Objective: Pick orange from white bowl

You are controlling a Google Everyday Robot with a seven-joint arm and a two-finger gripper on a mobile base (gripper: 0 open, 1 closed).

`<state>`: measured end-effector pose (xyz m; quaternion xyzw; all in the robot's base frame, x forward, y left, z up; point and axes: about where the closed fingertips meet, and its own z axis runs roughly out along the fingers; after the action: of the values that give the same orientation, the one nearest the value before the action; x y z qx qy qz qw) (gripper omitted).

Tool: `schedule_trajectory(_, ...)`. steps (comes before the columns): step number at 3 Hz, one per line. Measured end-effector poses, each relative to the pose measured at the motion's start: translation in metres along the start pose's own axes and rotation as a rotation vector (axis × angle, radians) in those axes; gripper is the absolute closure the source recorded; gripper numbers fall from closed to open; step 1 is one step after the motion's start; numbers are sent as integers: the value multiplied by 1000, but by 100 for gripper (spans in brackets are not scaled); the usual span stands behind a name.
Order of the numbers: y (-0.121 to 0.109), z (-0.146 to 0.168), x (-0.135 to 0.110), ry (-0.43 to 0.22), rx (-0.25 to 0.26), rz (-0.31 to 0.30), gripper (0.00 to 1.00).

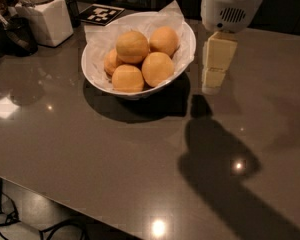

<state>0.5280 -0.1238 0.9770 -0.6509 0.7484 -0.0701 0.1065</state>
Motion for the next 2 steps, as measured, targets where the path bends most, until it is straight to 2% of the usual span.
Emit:
schedule_trajectory(1,-21,-7,-33,-20,13,-41,0)
schedule_trajectory(2,-44,-2,-80,-57,16,-123,0)
